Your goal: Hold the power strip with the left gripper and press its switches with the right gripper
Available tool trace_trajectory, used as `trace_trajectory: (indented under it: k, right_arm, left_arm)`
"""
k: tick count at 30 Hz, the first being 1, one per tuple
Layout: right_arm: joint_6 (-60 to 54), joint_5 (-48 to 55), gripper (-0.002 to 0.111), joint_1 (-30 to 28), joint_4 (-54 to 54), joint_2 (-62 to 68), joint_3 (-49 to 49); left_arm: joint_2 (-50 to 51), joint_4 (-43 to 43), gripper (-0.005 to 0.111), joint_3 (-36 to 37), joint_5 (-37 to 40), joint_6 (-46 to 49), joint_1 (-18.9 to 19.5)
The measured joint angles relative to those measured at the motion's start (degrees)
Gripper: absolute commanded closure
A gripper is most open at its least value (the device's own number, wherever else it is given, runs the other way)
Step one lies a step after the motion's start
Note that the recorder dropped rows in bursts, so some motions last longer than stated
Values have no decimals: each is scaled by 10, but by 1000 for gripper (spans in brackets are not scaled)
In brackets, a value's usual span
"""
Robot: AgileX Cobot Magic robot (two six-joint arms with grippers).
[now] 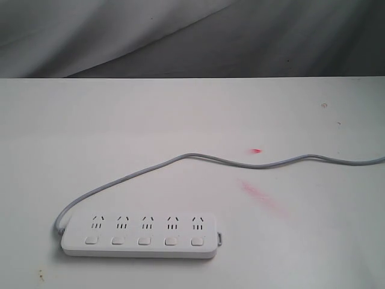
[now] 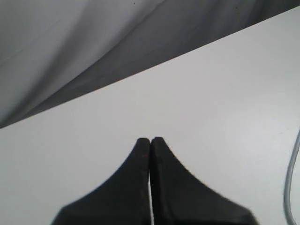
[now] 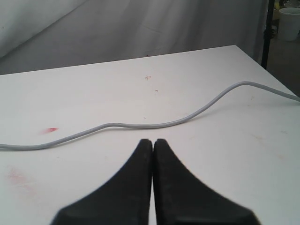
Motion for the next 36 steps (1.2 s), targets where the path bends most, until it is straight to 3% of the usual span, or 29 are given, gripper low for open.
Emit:
trace_trajectory:
  k: [16, 20, 28, 36]
  right_arm:
    - [0, 0, 108, 0, 0, 0, 0]
    - [0, 0, 108, 0, 0, 0, 0]
    - [0, 0, 108, 0, 0, 0, 0]
    - [0, 0, 108, 0, 0, 0, 0]
  left_arm:
    - [95, 15, 106, 0, 1, 5, 0]
    - [137, 94, 107, -2, 1, 107, 0]
    - [220, 374, 107, -27, 0, 141, -52]
    - [226, 368, 106, -28, -1, 141, -104]
